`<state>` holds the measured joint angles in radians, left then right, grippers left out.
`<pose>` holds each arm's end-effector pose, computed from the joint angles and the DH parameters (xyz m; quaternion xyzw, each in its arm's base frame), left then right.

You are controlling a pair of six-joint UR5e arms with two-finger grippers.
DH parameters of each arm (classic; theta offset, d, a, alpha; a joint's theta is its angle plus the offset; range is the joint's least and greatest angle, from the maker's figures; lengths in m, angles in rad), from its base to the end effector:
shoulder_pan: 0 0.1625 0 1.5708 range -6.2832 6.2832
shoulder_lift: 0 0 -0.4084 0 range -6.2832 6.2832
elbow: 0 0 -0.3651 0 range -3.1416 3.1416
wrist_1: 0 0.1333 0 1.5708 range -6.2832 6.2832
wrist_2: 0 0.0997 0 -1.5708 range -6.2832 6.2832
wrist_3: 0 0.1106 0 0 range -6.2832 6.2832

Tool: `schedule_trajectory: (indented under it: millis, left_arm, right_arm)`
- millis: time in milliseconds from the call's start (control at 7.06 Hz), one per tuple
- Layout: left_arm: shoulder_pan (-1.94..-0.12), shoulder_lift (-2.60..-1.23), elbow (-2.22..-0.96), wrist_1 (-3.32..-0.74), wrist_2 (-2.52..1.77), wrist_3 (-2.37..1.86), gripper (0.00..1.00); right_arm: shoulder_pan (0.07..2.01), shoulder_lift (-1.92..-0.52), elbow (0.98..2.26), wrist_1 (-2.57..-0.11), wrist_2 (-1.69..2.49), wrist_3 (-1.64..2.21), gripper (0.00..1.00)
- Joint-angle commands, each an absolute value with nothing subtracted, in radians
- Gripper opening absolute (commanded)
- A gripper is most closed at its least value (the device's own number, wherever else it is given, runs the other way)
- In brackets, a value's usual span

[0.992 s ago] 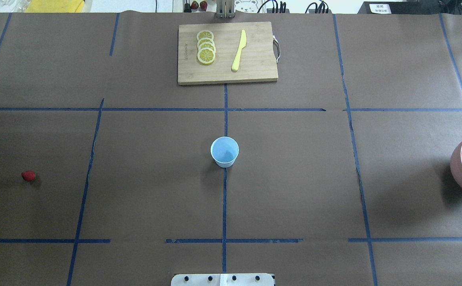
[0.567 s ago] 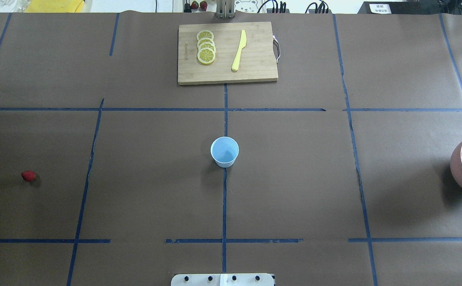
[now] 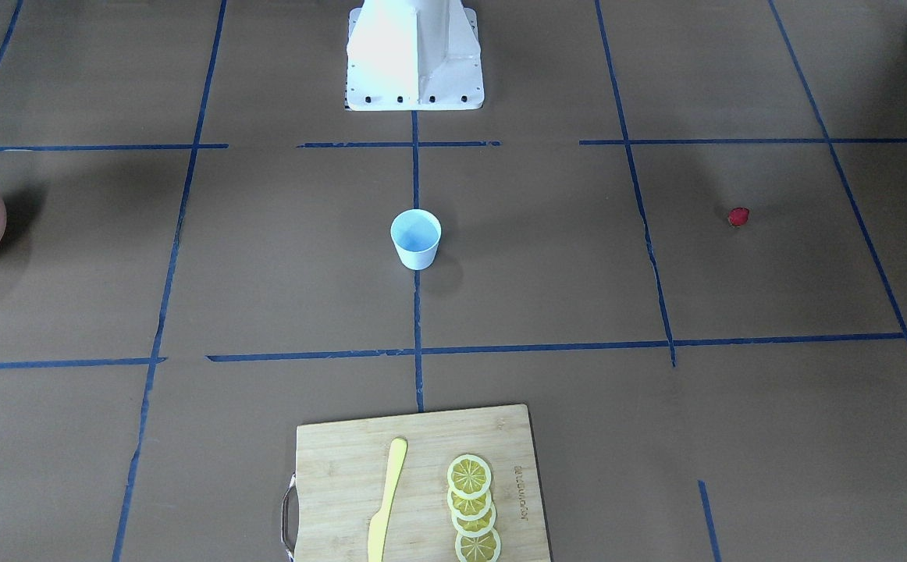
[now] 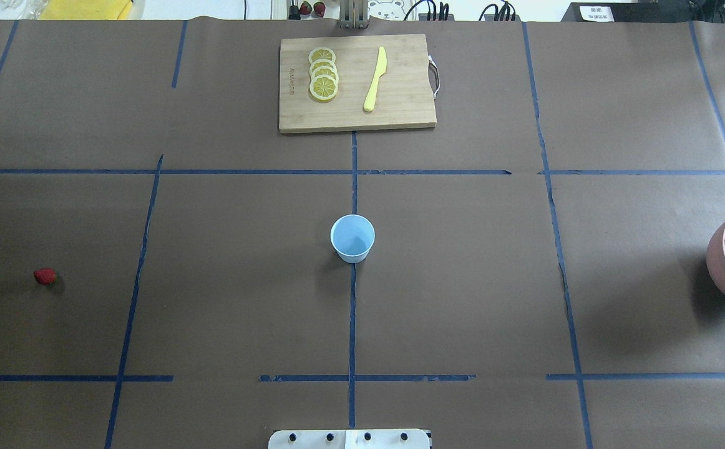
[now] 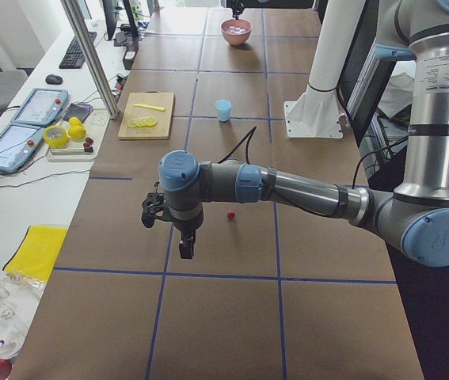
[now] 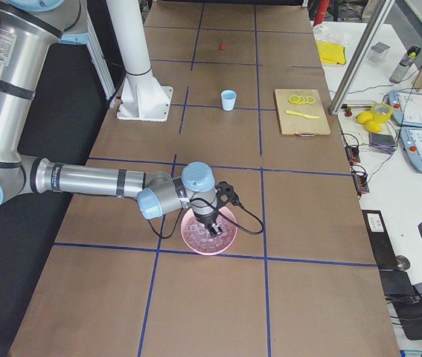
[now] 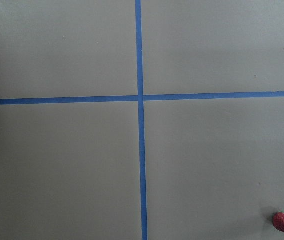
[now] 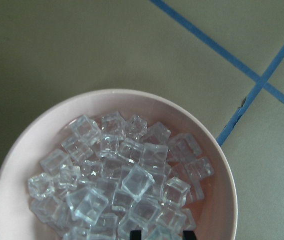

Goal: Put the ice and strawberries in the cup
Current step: 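Grasp an ice cube from the bowl with the right gripper, then carry the ice cube over the light-blue cup with the right gripper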

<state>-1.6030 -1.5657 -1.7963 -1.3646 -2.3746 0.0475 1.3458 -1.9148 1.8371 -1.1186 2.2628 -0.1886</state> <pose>-0.0683 -0.4530 0.5664 0.0221 0.3906 0.0098 0.9202 -0.0170 -0.3554 0.6181 0.1690 -0.3363 -0.2516 0.8916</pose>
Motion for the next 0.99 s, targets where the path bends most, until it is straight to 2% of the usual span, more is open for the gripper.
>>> schedule_trajectory:
  millis: [0, 283, 850]
  left_arm:
    - [-1.601, -1.565, -1.799, -1.367, -2.375, 0.049, 1.00]
    - [-1.601, -1.566, -1.802, -1.368, -2.378, 0.052, 1.00]
    - [-1.594, -1.560, -1.804, -1.451, -2.376, 0.051, 1.00]
  right_arm:
    - [1.361, -1.876, 1.922, -1.152, 2.292, 0.101, 0.00]
    - [1.236, -1.766, 1.954, -1.152, 2.353, 0.440, 0.00]
    - [0.863, -1.422, 2.003, -1.164, 2.204, 1.112, 0.00]
